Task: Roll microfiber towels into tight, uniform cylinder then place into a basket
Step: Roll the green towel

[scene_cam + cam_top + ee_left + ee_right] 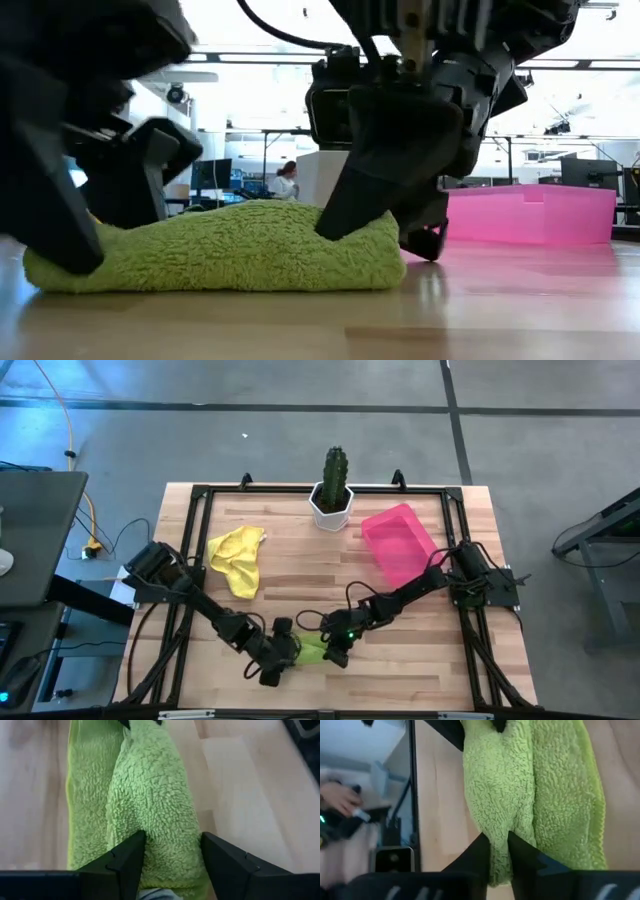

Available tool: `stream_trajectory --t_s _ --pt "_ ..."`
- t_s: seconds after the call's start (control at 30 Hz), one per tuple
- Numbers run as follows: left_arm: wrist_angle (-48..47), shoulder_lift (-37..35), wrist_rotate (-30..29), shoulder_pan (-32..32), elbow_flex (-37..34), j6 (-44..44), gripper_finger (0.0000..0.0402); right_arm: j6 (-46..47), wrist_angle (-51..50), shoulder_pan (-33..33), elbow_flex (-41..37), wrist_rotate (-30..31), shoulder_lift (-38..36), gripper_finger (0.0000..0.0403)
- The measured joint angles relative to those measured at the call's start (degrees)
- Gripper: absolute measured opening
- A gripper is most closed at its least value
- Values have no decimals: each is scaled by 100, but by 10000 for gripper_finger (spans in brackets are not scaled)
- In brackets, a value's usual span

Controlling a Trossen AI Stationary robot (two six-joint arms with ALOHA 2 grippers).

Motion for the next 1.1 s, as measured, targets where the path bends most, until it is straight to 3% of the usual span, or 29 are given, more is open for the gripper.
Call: stream_trajectory --t_s 0.2,0.33,0.47,0.57,0.77,1.1 --pt "26 81 611 249 9 -1172 191 -1541 -111 -26 -25 -193 -302 120" --pt "28 83 706 291 6 -1645 189 -3104 -278 65 -21 -23 -659 147" --pt "16 88 664 311 6 -1890 189 -5044 -172 503 -6 761 -957 151" --pt "26 92 612 356 6 -2010 189 -5996 -196 916 -3 1582 -990 151" --pt "51 92 649 455 -2 -2126 188 -6132 -179 1456 -5 3185 -783 152" --pt "263 110 690 494 -22 -2523 188 -6082 -29 1414 -3 4023 -258 152"
